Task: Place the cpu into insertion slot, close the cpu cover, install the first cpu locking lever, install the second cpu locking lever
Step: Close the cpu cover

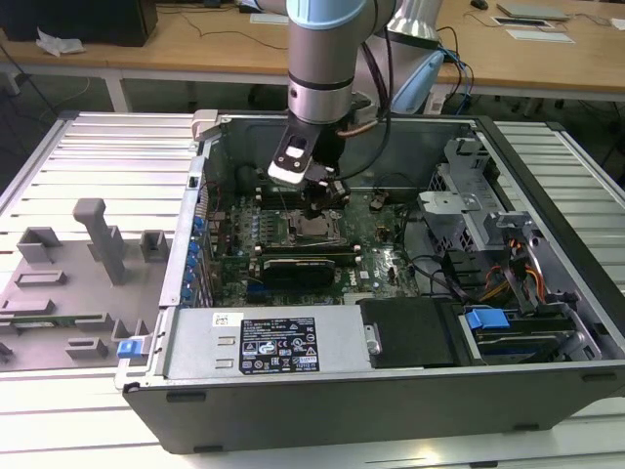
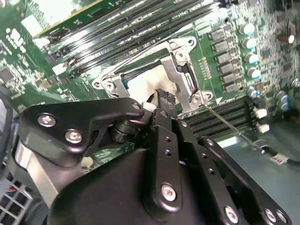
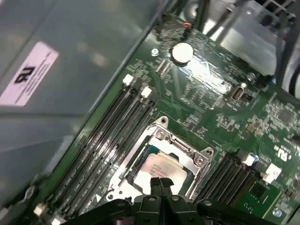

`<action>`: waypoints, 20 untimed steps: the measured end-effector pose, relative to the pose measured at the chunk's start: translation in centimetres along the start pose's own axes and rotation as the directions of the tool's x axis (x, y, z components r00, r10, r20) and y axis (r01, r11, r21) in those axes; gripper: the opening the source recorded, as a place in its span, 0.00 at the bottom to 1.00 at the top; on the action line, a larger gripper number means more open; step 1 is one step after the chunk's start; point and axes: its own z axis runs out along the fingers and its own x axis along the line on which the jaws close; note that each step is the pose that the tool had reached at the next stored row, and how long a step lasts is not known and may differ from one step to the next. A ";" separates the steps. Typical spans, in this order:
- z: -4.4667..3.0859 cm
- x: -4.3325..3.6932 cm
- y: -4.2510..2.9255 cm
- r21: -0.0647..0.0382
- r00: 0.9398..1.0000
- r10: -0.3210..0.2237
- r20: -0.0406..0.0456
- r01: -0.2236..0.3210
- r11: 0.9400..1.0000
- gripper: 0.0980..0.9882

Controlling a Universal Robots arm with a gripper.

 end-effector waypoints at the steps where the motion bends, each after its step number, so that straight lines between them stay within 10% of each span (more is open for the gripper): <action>1: 0.00 0.00 0.00 0.003 0.998 -0.070 0.003 0.070 0.998 0.01; 4: 0.00 0.00 0.00 0.007 0.987 -0.162 0.006 0.162 0.987 0.01; 10: 0.01 0.01 0.00 0.009 0.946 -0.325 0.005 0.325 0.946 0.01; 20: 0.12 0.01 0.00 0.006 0.825 -0.565 0.001 0.565 0.825 0.01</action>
